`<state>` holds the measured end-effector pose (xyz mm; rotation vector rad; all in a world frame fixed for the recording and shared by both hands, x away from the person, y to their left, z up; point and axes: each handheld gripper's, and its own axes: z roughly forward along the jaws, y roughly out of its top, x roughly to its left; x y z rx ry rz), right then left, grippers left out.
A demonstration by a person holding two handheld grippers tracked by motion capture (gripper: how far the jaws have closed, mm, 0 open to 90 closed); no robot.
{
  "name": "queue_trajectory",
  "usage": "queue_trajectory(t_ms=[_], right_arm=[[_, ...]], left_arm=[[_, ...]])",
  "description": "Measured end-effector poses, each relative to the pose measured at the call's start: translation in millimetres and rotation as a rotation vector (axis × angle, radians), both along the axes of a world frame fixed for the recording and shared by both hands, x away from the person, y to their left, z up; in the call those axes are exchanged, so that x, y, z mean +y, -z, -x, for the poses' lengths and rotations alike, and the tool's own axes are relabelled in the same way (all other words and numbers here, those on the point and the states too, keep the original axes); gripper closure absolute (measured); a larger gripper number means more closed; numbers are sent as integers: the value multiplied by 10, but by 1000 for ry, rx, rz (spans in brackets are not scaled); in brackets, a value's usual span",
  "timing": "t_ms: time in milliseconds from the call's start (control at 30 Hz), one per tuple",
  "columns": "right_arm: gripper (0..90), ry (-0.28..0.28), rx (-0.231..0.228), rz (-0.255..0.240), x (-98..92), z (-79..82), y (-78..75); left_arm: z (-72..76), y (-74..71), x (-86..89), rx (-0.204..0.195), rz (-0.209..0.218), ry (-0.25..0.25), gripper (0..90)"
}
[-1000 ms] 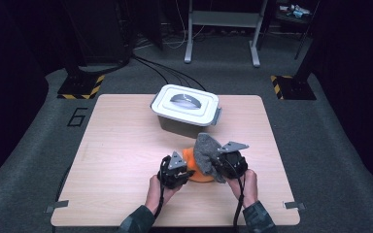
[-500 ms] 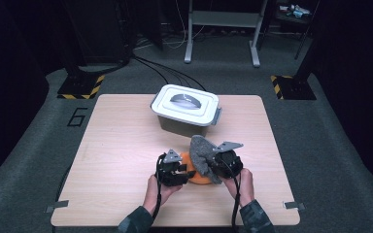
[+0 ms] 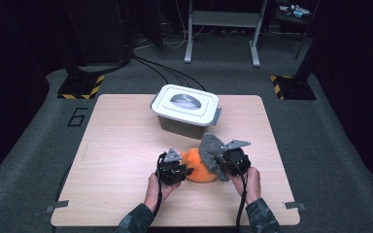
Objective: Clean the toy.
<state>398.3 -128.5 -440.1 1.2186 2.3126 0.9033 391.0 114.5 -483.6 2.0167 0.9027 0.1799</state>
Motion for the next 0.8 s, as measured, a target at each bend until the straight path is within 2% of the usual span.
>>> queue_trajectory(t_ms=[100,167,200,233,333,367,433,500,533,600,633,667,700,733,800], right_arm=[[749,44,20,17,-132,-32,107],[749,61,47,17,-182,-48,196],[750,66,53,7,-194,-51,239],[750,67,51,2,-203,-54,250],[748,74,42,-2,-192,-61,211],[749,71,38,0,-197,-49,168],[748,68,-16,-13,-148,23,-16],[748,28,-55,-26,-33,96,-179],[748,-15,-76,-31,84,140,-275],[747,-73,-82,-32,274,169,-345],[747,-96,-83,-24,386,162,-339],[747,-129,-77,14,474,131,-301],[748,-119,-59,51,547,109,-240],[751,-127,-79,82,564,61,-150],[751,-113,-52,55,491,41,-115]], left_arm=[[-10,-6,-5,9,0,-6,740],[-33,-20,-12,14,-10,10,644],[-21,-32,-32,2,-26,10,561],[-10,-39,-52,-13,-43,20,557],[-24,-38,-69,-20,-57,16,677],[-27,-39,-73,-13,-46,9,692],[-45,-42,-60,-8,-54,3,706],[-59,-44,-55,5,-55,5,708],[-62,-47,-58,2,-60,7,708],[-65,-54,-66,-1,-72,-1,709],[-65,-57,-68,5,-74,-3,711],[-68,-54,-63,8,-80,-3,715],[-84,-31,-44,22,-83,-10,720],[-90,-9,-23,36,-51,-17,722],[-102,9,2,48,-28,-14,724]])
